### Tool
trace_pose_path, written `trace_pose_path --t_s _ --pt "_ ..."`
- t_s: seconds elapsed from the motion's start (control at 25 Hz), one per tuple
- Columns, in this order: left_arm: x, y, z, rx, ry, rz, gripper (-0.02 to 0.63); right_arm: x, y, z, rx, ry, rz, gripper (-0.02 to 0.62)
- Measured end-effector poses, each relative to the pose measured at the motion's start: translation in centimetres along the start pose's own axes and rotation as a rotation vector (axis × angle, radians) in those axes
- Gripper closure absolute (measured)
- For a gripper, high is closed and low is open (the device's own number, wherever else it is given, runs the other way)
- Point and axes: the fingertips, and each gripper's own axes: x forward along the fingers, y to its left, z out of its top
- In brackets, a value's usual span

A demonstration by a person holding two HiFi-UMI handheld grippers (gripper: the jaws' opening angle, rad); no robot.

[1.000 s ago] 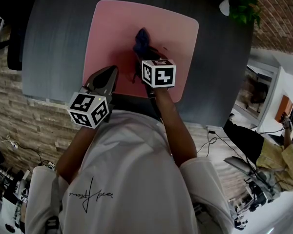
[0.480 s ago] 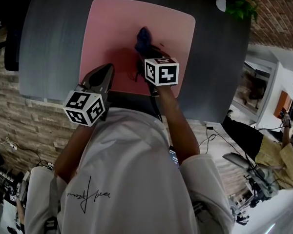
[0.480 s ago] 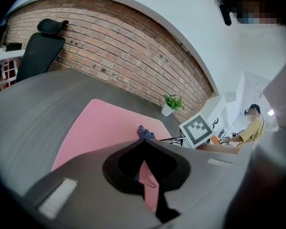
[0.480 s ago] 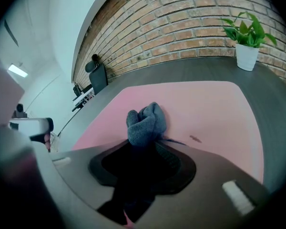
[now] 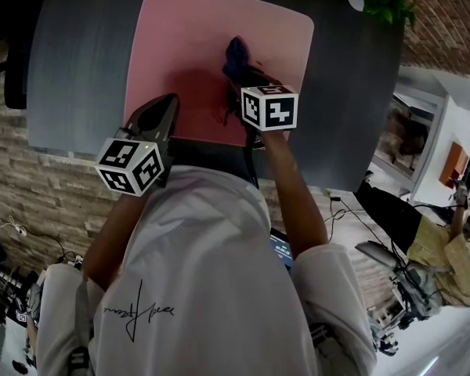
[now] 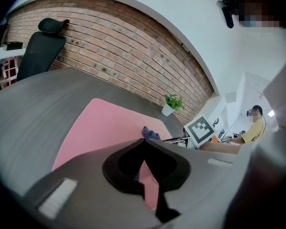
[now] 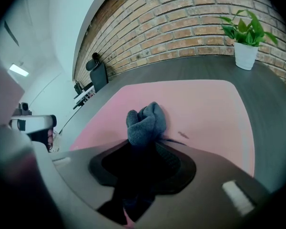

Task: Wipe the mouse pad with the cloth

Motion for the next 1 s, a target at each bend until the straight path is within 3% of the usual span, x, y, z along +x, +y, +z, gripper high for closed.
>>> trace_pose_path --t_s 1.0 --pt "-0.1 0.4 -0.3 -0.007 -0.002 0.010 0.595 -2.9 -3.4 -2.3 0.023 0.010 -0.061 0.454"
